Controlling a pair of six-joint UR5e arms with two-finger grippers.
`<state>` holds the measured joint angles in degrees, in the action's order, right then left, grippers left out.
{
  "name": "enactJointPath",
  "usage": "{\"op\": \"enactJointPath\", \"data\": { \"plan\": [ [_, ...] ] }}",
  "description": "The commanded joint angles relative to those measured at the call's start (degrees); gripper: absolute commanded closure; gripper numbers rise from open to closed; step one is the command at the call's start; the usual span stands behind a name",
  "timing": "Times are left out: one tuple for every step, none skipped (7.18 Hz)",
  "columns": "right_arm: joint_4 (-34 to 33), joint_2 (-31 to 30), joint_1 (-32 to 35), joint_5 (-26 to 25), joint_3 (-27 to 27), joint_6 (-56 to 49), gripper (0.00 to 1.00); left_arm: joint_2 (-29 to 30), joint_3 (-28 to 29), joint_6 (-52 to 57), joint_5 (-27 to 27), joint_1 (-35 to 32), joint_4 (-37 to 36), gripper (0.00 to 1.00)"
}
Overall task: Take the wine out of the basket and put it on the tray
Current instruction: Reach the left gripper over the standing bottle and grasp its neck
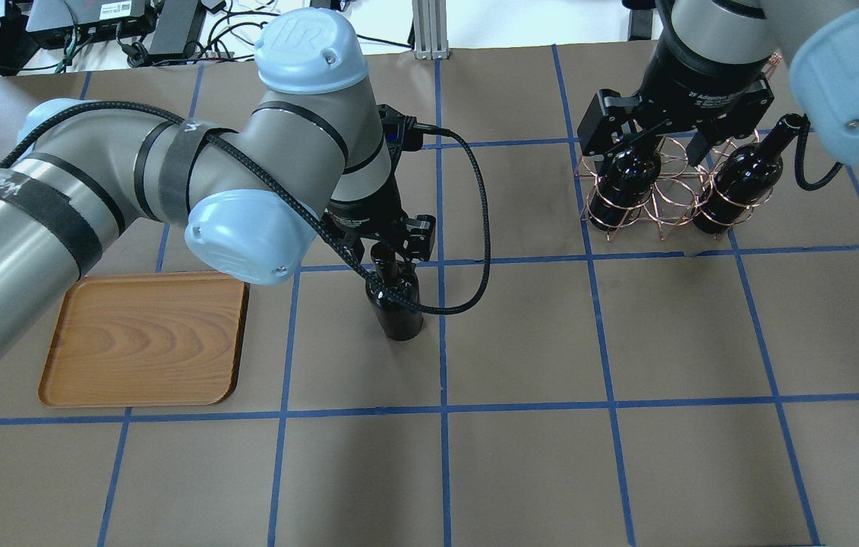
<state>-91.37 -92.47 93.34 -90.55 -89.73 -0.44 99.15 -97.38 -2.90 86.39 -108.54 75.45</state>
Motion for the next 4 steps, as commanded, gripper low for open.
{"op": "enactJointPath", "data": {
  "plan": [
    [0.0, 0.0, 0.0, 0.0, 0.0, 0.1, 0.00, 0.0, 0.0, 0.0, 0.1, 0.0, 1.0, 0.34],
    [-0.1, -0.1, 0.0, -0.4, 0.0, -0.1, 0.00, -0.1, 0.0, 0.0, 0.2, 0.1, 1.2, 0.34],
    [-0.5, 0.0, 0.0, -0.8, 0.0, -0.2, 0.00, -0.1, 0.0, 0.0, 0.0, 0.2, 1.2, 0.50],
    [-0.5, 0.0, 0.0, -0.8, 0.0, -0.1, 0.00, -0.1, 0.1, 0.0, 0.0, 0.2, 1.1, 0.76]
  ]
}}
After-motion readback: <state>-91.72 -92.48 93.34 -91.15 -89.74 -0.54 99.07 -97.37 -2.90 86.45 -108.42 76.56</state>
